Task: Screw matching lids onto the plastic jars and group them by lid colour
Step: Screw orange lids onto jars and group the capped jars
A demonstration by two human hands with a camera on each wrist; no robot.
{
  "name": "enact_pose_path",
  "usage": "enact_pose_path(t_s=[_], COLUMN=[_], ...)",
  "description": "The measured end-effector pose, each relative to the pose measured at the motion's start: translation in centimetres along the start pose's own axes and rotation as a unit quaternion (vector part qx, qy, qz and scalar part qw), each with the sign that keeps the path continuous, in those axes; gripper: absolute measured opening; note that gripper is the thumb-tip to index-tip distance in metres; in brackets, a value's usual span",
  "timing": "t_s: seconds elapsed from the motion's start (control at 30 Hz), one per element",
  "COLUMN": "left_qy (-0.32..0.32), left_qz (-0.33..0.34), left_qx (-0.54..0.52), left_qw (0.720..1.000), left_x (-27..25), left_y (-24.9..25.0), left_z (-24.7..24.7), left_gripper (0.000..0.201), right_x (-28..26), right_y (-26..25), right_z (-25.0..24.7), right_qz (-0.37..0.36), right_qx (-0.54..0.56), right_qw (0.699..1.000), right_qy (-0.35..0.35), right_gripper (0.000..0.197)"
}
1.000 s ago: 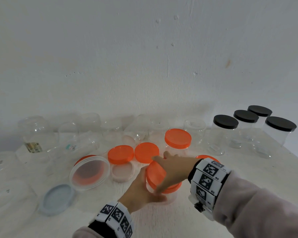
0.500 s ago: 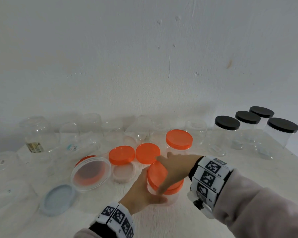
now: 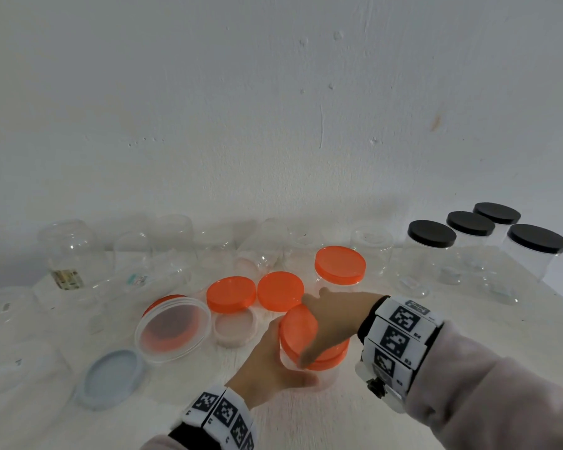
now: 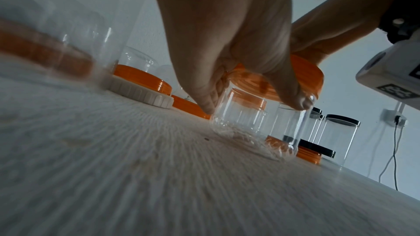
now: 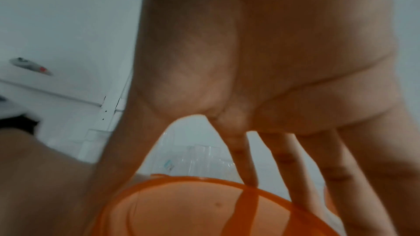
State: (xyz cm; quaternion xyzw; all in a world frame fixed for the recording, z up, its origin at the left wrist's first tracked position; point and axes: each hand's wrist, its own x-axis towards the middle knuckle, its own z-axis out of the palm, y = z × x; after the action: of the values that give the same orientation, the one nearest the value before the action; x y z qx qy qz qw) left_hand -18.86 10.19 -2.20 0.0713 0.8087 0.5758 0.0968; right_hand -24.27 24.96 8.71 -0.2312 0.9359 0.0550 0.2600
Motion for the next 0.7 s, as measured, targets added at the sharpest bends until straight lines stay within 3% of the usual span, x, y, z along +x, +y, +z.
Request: enact_pose_path(t_s=[0.1, 0.2, 0.43, 0.53, 0.7], left_qy=[0.003, 0.009, 0.001, 0.000, 0.002], left_qz=[-0.010, -0.012, -0.008, -0.007, -0.023], left_qx=[0.016, 0.020, 0.000, -0.006, 0.006], left_qw=[1.000, 1.000, 1.000, 1.000, 1.000], left_x=[0.0, 0.0, -0.1, -0.1, 0.1], left_y=[0.1, 0.2, 0.1, 0.0, 0.2], left_z=[0.0, 0.1, 0.1, 0.1, 0.1], left_gripper=[0.103, 0.104, 0.105, 0.103, 0.105], right_x=[-0.2, -0.1, 0.3, 0.1, -0.1], right_y=[-0.2, -0.1, -0.4, -0.5, -0.2], right_z=[-0.4, -0.2, 1.1, 0.9, 0.1], right_qz=[-0.047, -0.065, 0.002, 0.015, -0.042], right_qx=[-0.005, 0.002, 0.011, 0.019, 0.006], right_qw=[0.999, 0.998, 0.999, 0.999, 0.999], right_qy=[-0.024, -0.012, 0.050, 0.022, -0.027], right_gripper=[0.113, 0.106, 0.106, 0.110, 0.110])
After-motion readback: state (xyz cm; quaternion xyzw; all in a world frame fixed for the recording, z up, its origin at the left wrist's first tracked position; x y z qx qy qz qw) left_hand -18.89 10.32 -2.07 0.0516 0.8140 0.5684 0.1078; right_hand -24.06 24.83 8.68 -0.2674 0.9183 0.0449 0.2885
